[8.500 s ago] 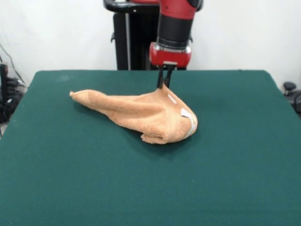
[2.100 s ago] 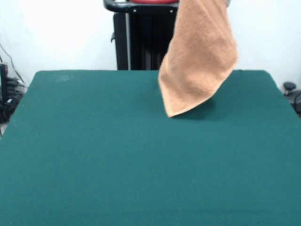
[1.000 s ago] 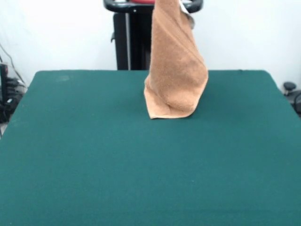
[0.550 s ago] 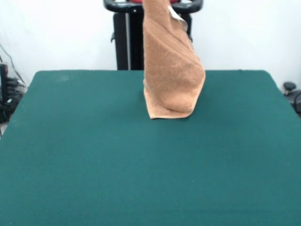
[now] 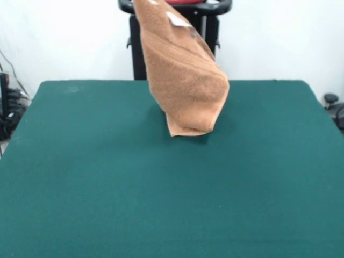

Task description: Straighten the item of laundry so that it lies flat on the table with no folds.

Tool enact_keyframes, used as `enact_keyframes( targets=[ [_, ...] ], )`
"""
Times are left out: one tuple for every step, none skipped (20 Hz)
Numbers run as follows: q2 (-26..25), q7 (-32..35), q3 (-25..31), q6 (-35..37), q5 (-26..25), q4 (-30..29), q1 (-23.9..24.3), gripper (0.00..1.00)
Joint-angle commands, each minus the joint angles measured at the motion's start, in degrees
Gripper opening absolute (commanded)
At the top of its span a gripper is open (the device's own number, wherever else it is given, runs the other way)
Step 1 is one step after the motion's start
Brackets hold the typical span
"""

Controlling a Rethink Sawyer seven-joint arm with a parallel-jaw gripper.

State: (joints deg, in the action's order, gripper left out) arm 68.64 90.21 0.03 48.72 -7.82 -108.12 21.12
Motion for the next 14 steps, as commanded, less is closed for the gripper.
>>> enact_keyframes(
  targets=[
    [-9.1,-12.7,10.8,-4.0,-3.5,3.3,3.2,0.0],
    [-9.9,-13.1,11.6,-4.1,-3.9,4.1,3.8,0.0],
    [-10.5,-13.6,12.3,-5.0,-4.5,4.3,4.5,0.0],
    [-11.2,-13.8,13.0,-5.2,-5.0,5.1,5.0,0.0],
    [-11.7,-14.2,13.8,-5.6,-5.5,5.3,5.7,0.0],
    [-12.3,-14.3,14.5,-5.7,-6.0,5.9,6.2,0.0],
    [-12.8,-14.3,15.2,-6.1,-6.5,6.0,6.9,0.0],
    [-13.1,-14.4,15.7,-6.4,-7.0,6.3,7.4,0.0],
    [-13.5,-14.4,16.2,-6.6,-7.5,6.5,7.9,0.0],
    [-13.7,-14.4,16.8,-6.4,-8.0,7.0,8.4,0.0],
    [-13.5,-14.4,17.5,-6.6,-8.4,6.6,9.1,0.0],
    [-13.6,-14.4,18.0,-6.2,-8.8,7.0,9.5,0.0],
    [-13.4,-14.5,18.5,-6.6,-9.3,6.7,10.1,0.0],
    [-13.7,-14.5,19.0,-6.3,-9.6,7.2,10.5,0.0]
  ],
)
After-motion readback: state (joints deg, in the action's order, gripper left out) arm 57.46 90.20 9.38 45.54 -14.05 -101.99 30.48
